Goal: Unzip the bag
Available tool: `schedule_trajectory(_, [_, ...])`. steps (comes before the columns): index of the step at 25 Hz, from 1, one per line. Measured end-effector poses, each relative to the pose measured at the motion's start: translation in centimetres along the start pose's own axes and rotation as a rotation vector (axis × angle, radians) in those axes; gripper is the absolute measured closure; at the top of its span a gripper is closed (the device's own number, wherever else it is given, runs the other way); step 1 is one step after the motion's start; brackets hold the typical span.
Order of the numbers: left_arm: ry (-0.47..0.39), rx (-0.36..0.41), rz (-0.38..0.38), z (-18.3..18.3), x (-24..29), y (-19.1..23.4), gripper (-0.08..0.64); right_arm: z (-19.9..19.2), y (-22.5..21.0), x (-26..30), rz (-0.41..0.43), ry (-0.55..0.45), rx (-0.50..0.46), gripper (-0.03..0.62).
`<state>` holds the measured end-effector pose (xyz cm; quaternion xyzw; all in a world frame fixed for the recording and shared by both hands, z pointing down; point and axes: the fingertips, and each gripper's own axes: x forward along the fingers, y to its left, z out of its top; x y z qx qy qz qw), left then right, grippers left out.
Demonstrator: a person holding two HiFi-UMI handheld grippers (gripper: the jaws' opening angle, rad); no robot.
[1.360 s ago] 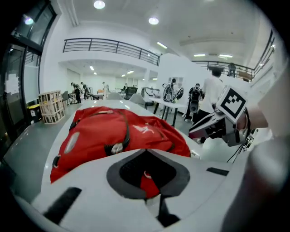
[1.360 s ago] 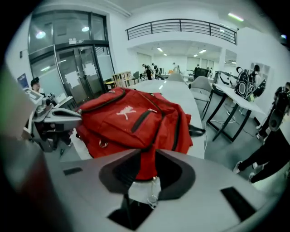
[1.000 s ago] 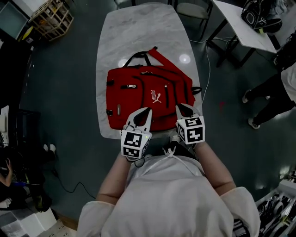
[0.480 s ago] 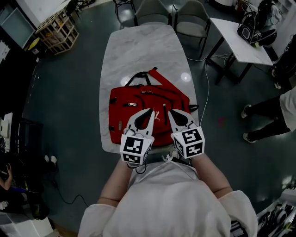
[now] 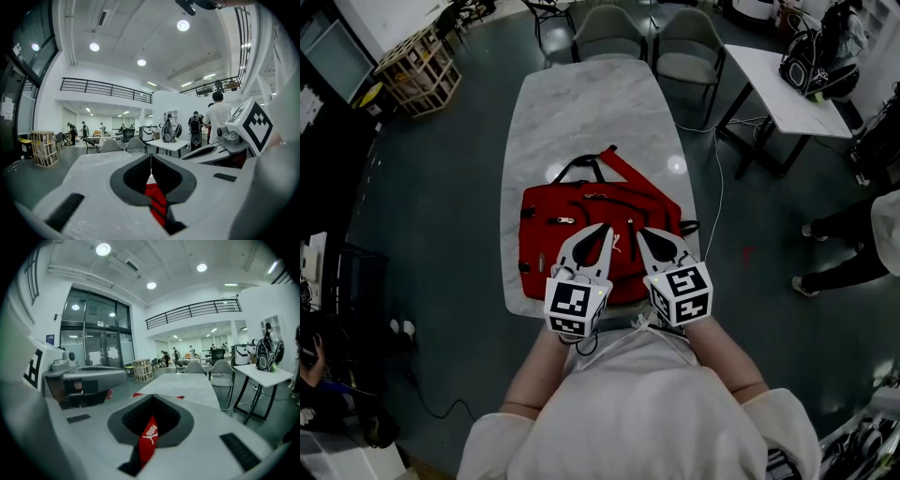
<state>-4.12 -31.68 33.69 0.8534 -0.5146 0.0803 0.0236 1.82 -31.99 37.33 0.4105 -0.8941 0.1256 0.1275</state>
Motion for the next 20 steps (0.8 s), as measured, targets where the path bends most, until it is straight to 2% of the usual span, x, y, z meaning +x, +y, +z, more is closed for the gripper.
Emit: schedule_trajectory(20, [0.011,0.004,0.005,-0.5,1.3,-1.5,0.540,-0.7,-1.1,-0.4,-0.007,0.016,0.006,0.566])
